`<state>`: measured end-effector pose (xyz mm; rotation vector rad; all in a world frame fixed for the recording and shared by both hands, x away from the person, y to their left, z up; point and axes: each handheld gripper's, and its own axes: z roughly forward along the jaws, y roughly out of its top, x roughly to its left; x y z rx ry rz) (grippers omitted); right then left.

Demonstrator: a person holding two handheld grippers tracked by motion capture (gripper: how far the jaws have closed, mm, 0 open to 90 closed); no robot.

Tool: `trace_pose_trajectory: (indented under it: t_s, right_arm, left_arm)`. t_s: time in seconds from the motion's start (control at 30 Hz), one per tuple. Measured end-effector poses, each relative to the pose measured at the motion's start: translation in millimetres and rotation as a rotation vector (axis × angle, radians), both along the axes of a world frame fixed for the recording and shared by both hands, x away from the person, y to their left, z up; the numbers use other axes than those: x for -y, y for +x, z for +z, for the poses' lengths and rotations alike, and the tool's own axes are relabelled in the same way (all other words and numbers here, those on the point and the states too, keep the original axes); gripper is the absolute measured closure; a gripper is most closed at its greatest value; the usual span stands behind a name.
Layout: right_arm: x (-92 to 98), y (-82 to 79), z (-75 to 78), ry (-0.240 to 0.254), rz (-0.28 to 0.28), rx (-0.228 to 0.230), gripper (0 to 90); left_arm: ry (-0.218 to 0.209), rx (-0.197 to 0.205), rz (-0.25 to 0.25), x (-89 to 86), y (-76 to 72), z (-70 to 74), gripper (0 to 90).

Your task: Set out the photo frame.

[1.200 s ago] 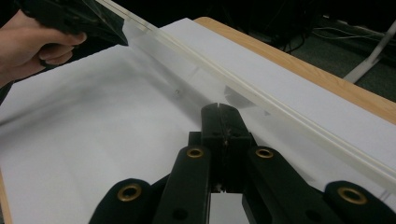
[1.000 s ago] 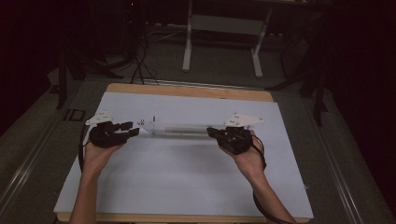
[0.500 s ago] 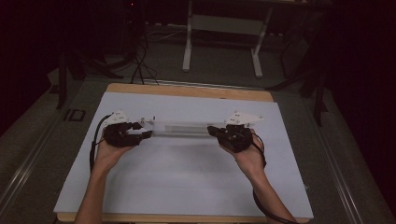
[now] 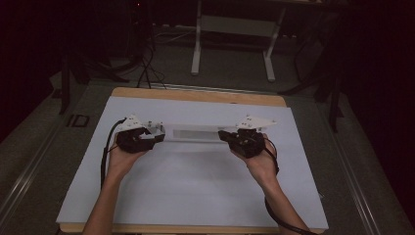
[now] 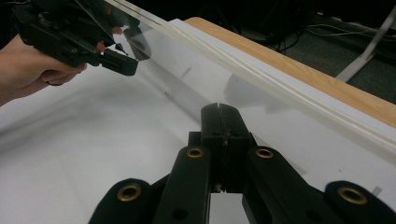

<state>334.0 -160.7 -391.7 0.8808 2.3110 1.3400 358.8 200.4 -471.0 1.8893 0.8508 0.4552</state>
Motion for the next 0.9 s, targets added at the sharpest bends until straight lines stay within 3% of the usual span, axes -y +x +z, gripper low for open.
trace_pose_trajectory:
  t_s: [0.27,0.43,0.57,0.73,0.9]
  right_arm:
    - [10.6,4.2,-6.3,-0.03,-0.037,0.034,85.5]
    - [29.4,12.6,-19.4,-0.039,-0.062,0.044,79.3]
    - [41.9,17.3,-29.5,-0.036,-0.08,0.043,75.6]
    - [55.8,21.8,-41.9,-0.074,-0.125,0.049,70.0]
    - [72.4,26.3,-50.2,-0.059,-0.163,0.022,66.6]
  left_arm:
    - [0.009,0.02,0.019,1.5,0.9,-0.3,52.9]
    - [0.014,0.032,0.04,2.6,2.2,-0.2,53.5]
    - [0.01,0.034,0.045,2.7,3.2,-0.2,53.5]
    - [0.01,0.026,0.066,0.6,3.7,0.2,56.3]
    - [-0.002,0.032,0.062,-0.8,5.3,-1.0,56.7]
